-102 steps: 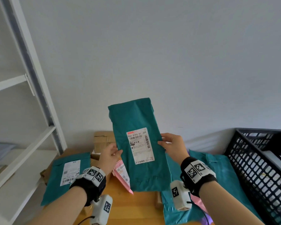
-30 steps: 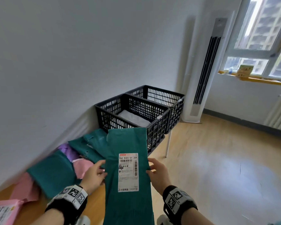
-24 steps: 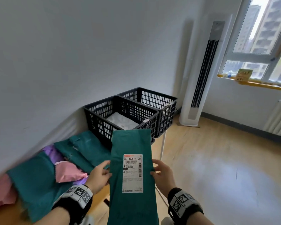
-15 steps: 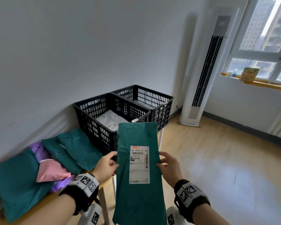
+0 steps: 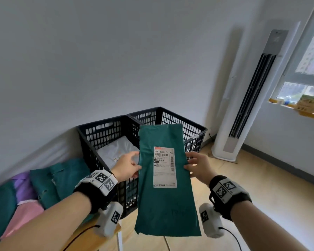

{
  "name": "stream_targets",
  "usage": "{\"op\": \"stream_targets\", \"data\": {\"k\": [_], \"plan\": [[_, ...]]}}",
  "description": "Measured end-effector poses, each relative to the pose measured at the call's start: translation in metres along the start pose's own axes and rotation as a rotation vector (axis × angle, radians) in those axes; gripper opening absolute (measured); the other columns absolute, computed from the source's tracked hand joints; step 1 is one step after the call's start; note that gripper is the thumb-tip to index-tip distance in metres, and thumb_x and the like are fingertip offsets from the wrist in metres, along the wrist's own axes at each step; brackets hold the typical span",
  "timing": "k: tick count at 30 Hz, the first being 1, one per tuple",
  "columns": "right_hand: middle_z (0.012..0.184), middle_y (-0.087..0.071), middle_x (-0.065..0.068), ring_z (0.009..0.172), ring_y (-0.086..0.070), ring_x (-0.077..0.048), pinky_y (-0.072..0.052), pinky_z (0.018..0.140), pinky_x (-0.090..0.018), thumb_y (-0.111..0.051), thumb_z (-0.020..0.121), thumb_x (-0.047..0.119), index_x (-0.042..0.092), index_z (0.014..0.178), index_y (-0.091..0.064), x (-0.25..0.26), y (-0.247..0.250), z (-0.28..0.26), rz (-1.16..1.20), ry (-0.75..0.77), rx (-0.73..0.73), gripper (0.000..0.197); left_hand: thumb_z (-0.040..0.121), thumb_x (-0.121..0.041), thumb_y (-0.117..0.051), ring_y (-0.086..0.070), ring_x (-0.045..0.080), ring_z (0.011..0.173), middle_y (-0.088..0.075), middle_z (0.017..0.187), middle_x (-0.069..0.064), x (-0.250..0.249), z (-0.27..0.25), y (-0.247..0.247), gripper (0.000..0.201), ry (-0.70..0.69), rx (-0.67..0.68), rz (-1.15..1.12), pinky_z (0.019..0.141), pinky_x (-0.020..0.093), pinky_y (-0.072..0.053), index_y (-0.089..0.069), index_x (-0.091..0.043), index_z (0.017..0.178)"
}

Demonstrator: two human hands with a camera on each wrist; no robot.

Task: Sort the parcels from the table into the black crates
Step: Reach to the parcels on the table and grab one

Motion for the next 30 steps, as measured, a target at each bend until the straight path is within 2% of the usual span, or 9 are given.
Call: {"op": "stream_targets", "data": {"k": [4,6,9,12,15,19,21,25,30], "plan": [[0.083,-0.067,-0.01,0.068,-0.067,-0.02,-0.059,0.056,-0.031,-0.057,0.086,-0.013,0.01,0.11,-0.061,0.027,0.005,0.057,-0.03,0.048,0.052,0.034,0.09,0.002,-0.056,-0.066,0.026,0.071,-0.068,0.089,0.024,-0.017,0.046,0.019,0.055,0.011,-0.035,0.037,0.063,0.028,-0.057,-0.036,-0.009,0.14],[0.087,-0.068,-0.012,0.072,-0.069,-0.021,-0.059,0.057,-0.029,-0.058,0.086,-0.012,0.011,0.11,-0.06,0.037,0.005,0.081,-0.012,0.054,0.089,0.033,0.09,0.002,-0.056,-0.065,0.019,0.064,-0.069,0.084,0.018,-0.024,0.06,0.029,0.054,0.015,-0.066,0.051,0.058,0.024,-0.057,-0.038,-0.009,0.139],[0.091,-0.069,-0.014,0.073,-0.069,-0.021,-0.058,0.056,-0.026,-0.059,0.086,-0.011,0.014,0.109,-0.06,0.051,0.001,0.115,0.008,0.074,0.129,0.034,0.089,0.004,-0.057,-0.065,0.015,0.062,-0.067,0.079,0.008,-0.029,0.079,0.042,0.052,0.02,-0.116,0.055,0.059,0.026,-0.056,-0.041,-0.01,0.136],[0.091,-0.068,-0.014,0.071,-0.067,-0.019,-0.056,0.053,-0.022,-0.058,0.086,-0.011,0.012,0.109,-0.059,0.063,-0.006,0.151,0.014,0.102,0.163,0.032,0.089,0.005,-0.057,-0.063,0.009,0.058,-0.066,0.076,0.004,-0.034,0.102,0.06,0.051,0.021,-0.194,0.077,0.053,0.017,-0.053,-0.043,-0.011,0.135],[0.088,-0.067,-0.013,0.07,-0.067,-0.02,-0.058,0.056,-0.025,-0.058,0.087,-0.012,0.008,0.108,-0.06,0.073,-0.018,0.188,0.023,0.135,0.218,0.029,0.089,0.005,-0.057,-0.059,0.012,0.058,-0.064,0.078,0.009,-0.034,0.124,0.078,0.053,0.04,-0.268,0.093,0.048,0.015,-0.049,-0.041,-0.01,0.137],[0.087,-0.067,-0.011,0.071,-0.067,-0.021,-0.059,0.06,-0.028,-0.058,0.087,-0.012,0.004,0.109,-0.06,0.082,-0.038,0.237,0.033,0.159,0.307,0.027,0.088,0.009,-0.056,-0.059,0.007,0.043,-0.067,0.083,0.018,-0.03,0.15,0.097,0.051,0.053,-0.377,0.071,0.043,0.017,-0.049,-0.045,-0.009,0.134],[0.088,-0.067,-0.012,0.073,-0.068,-0.022,-0.06,0.063,-0.03,-0.057,0.087,-0.011,0.002,0.109,-0.06,0.085,-0.049,0.261,0.031,0.174,0.369,0.026,0.088,0.009,-0.054,-0.06,0.007,0.044,-0.067,0.09,0.022,-0.027,0.164,0.106,0.047,0.073,-0.43,0.048,0.045,0.018,-0.051,-0.047,-0.01,0.131],[0.086,-0.067,-0.01,0.072,-0.067,-0.021,-0.06,0.065,-0.032,-0.058,0.086,-0.011,-0.001,0.111,-0.06,0.096,-0.071,0.306,0.039,0.205,0.442,0.027,0.089,0.008,-0.054,-0.066,0.014,0.055,-0.068,0.086,0.016,-0.021,0.185,0.126,0.046,0.14,-0.527,-0.025,0.055,0.022,-0.056,-0.048,-0.013,0.13],[0.092,-0.066,-0.016,0.07,-0.067,-0.019,-0.058,0.055,-0.025,-0.057,0.087,-0.012,-0.005,0.11,-0.059,0.095,-0.107,0.346,0.073,0.177,0.575,0.024,0.089,0.008,-0.054,-0.067,0.018,0.061,-0.067,0.085,0.014,-0.002,0.203,0.143,0.047,0.254,-0.631,-0.018,0.064,0.026,-0.058,-0.047,-0.013,0.131]]}}
Point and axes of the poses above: each hand's wrist, its own z-axis towards the middle knuckle, its own y-axis out of the back of the hand, x = y × z, the point moved 6 cm from there along z, towards the middle knuckle
